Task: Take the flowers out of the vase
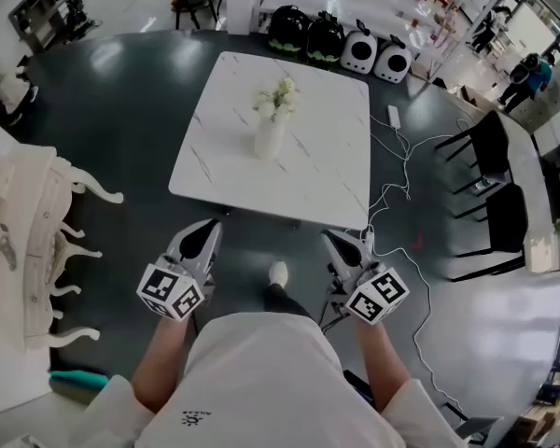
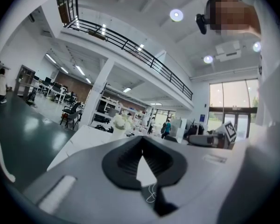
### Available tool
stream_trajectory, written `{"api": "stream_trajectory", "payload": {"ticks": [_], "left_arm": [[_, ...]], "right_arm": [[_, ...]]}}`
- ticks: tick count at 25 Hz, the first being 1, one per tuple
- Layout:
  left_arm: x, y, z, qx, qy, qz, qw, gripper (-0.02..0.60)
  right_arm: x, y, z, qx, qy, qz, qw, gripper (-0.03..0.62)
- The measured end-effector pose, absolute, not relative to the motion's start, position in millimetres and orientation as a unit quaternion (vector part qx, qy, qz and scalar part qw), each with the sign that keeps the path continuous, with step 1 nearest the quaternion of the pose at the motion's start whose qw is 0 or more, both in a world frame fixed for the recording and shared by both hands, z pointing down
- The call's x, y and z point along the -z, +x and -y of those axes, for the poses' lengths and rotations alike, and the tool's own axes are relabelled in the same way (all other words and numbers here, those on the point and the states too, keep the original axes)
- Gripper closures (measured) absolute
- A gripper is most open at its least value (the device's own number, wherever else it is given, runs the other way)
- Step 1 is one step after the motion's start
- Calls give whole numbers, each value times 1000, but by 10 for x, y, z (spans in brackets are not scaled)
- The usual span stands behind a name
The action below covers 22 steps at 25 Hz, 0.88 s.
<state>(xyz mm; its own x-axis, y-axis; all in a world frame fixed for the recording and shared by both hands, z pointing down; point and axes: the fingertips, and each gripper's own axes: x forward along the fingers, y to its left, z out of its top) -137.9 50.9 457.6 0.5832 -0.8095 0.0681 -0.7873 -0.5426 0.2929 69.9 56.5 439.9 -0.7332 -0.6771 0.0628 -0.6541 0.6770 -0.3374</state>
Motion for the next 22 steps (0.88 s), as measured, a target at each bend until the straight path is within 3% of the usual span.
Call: {"api": "stream_trajectory", "payload": {"ticks": [22], "left_arm": [[-4504,-681,1012,23,849,512,125,592]], "right_arm": [[-4558,1318,1124,190,-295,-936,34,592]]}}
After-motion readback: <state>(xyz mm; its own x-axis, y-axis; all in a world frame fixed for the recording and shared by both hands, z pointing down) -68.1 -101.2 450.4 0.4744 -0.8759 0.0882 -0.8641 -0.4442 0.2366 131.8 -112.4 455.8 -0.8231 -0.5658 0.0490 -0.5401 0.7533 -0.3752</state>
